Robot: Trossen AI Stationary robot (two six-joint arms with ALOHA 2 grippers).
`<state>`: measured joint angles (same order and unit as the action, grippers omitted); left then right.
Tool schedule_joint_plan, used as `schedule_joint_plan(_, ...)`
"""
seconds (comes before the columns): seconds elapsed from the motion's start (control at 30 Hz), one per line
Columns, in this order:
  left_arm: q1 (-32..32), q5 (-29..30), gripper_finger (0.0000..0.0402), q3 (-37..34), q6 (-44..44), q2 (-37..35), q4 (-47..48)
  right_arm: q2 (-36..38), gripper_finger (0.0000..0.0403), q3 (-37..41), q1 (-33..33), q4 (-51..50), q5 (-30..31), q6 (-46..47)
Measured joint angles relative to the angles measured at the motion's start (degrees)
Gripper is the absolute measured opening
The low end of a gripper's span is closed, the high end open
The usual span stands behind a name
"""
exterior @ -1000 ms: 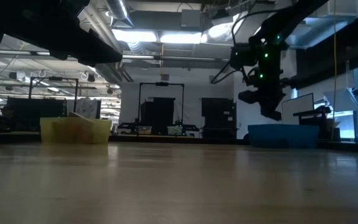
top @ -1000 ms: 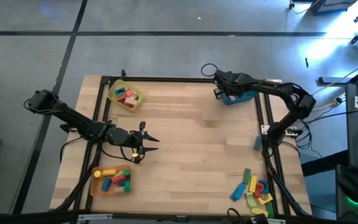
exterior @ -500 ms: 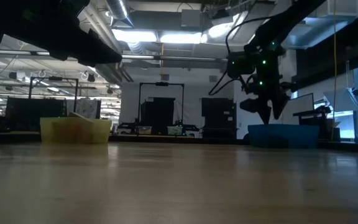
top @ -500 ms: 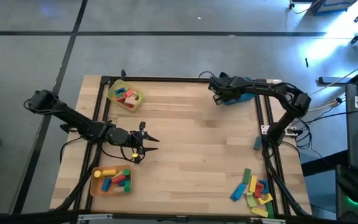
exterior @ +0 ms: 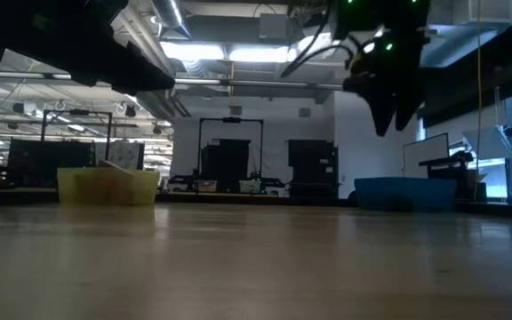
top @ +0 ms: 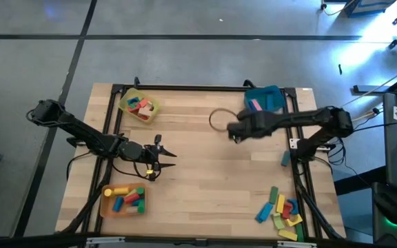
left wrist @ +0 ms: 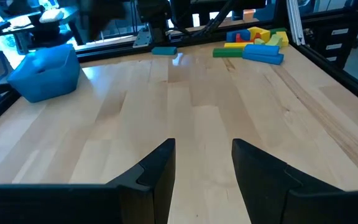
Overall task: Sort blocks by size
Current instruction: Put the blue rectangular block into the blue bin
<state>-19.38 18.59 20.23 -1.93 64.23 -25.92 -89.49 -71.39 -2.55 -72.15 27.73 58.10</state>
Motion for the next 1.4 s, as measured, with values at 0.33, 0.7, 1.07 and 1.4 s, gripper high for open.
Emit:
schedule_joint_plan(0.33, -0.02, 0.02, 0.0143, 0.00, 0.81, 0.00, -0.57, -0.44, 0.0297, 3.65, 18.75, -1.74, -9.97, 21.05)
schedule_joint_plan(0.7, -0.02, 0.02, 0.0143, 0.00, 0.61, 0.00, -0.56, -0.74, 0.0323, 4.02, 37.39, 8.48, -14.51, 37.58)
schedule_joint_plan(1.07, -0.02, 0.02, 0.0143, 0.00, 0.42, -0.02, -0.54, -3.04, 0.0297, 4.02, 47.11, 14.28, -22.28, 42.15)
schedule_joint_plan(1.4, -0.02, 0.03, 0.0143, 0.00, 0.44, -0.04, -0.59, -6.77, 0.0271, 4.04, 49.60, 16.90, -34.47, 46.79)
